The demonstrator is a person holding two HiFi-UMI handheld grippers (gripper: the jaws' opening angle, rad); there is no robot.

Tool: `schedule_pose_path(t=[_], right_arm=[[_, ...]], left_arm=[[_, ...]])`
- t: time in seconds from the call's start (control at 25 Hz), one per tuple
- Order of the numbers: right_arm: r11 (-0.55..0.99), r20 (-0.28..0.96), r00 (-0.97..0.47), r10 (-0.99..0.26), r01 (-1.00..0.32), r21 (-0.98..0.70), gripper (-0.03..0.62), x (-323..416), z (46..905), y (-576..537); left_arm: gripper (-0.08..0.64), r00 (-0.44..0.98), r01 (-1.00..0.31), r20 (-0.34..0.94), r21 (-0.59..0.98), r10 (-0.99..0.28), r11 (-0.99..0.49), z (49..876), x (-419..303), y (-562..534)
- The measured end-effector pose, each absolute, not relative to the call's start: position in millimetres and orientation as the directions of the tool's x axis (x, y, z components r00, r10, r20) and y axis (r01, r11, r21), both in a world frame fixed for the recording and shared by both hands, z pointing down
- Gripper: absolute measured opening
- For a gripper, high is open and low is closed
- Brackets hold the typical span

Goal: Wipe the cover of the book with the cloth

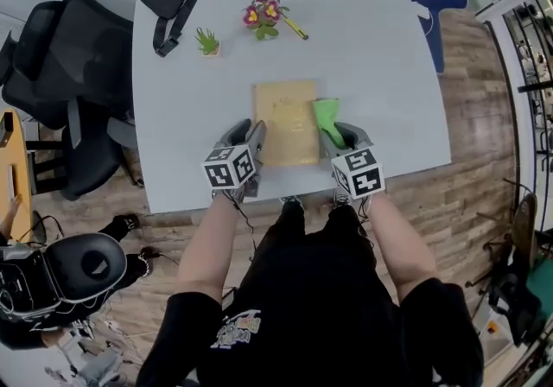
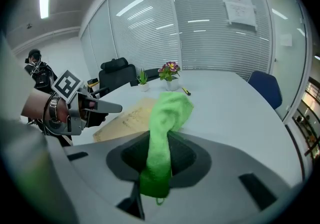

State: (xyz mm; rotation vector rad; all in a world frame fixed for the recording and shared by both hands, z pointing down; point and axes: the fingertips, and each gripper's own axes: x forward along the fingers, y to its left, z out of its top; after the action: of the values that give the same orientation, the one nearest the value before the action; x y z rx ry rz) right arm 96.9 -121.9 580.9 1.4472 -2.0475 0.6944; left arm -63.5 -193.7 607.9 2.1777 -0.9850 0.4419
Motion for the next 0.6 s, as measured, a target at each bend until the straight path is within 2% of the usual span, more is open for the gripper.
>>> schedule_pose_path(t=[0.32, 0.6], right_arm=[[0.39, 0.616, -0.369, -0.696, -0.915, -0.106, 0.1, 100.1, 546.5, -125.6], [0.5, 0.536, -0.487, -0.689, -0.856, -0.135, 0.1, 112.2, 500.3, -117.8]], left_arm=[[0.155, 0.607, -0.795, 0.485, 0.373, -0.63, -0.479, 553.2, -57.7, -186.6], [0.043, 0.518, -0.855, 0.418, 0.275, -0.747, -0.439, 494.2, -49.2, -151.9]])
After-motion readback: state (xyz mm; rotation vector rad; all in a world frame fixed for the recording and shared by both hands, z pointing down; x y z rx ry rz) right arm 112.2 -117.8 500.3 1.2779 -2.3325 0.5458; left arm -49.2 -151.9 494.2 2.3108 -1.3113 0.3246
